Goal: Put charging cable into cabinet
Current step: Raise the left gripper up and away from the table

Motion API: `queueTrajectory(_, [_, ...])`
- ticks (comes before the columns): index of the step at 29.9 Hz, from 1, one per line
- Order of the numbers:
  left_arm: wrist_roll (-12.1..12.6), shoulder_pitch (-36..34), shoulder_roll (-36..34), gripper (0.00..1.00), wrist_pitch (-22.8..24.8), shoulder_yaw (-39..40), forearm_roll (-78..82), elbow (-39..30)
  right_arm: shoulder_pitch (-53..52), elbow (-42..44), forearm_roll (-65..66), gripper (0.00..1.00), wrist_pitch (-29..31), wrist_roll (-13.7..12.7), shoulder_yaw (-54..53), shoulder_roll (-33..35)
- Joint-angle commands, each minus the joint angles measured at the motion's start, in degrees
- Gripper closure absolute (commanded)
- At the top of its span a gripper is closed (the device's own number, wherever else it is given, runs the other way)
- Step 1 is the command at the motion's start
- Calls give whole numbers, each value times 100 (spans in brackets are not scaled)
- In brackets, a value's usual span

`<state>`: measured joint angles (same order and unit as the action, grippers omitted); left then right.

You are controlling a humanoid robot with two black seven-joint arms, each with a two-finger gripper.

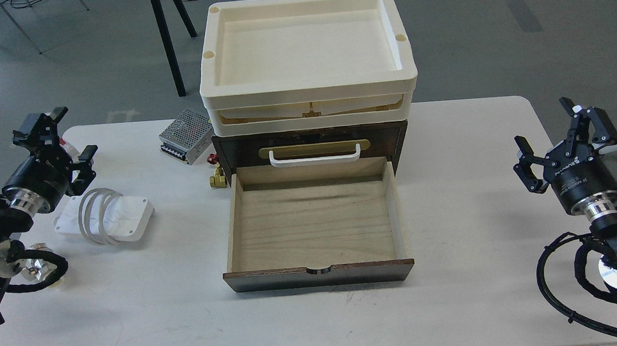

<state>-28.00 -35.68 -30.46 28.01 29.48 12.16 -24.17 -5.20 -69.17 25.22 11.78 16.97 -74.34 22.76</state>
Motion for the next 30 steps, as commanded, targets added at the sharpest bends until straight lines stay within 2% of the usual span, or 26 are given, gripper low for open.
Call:
queueTrajectory(1, [0, 8, 22, 0, -1, 5, -21, 0, -7, 0, 0, 1, 0, 0, -1, 0])
queueTrajectory(7, [0, -27, 66, 0, -1, 14, -3, -8, 1, 0, 0, 1, 0, 0, -1, 0])
queueTrajectory(12, [0, -18, -161, 0, -1, -82, 137, 26, -7, 0, 0, 1, 0, 8, -1, 0])
queueTrajectory(15, [0, -289, -609, 0, -1, -91, 322, 17, -7, 0, 0, 1, 0, 8, -1, 0])
queueTrajectory(22, [0, -721, -899, 0, -1, -100, 375, 26, -7, 0, 0, 1, -9, 8, -1, 0])
queueTrajectory(25, [0, -879, -1330, 1, -1, -83, 961, -61, 1, 0, 0, 1, -9, 8, -1, 0])
queueTrajectory(30, [0, -1792, -1550, 5, -1, -91, 2657, -114, -7, 0, 0, 1, -9, 0, -1, 0])
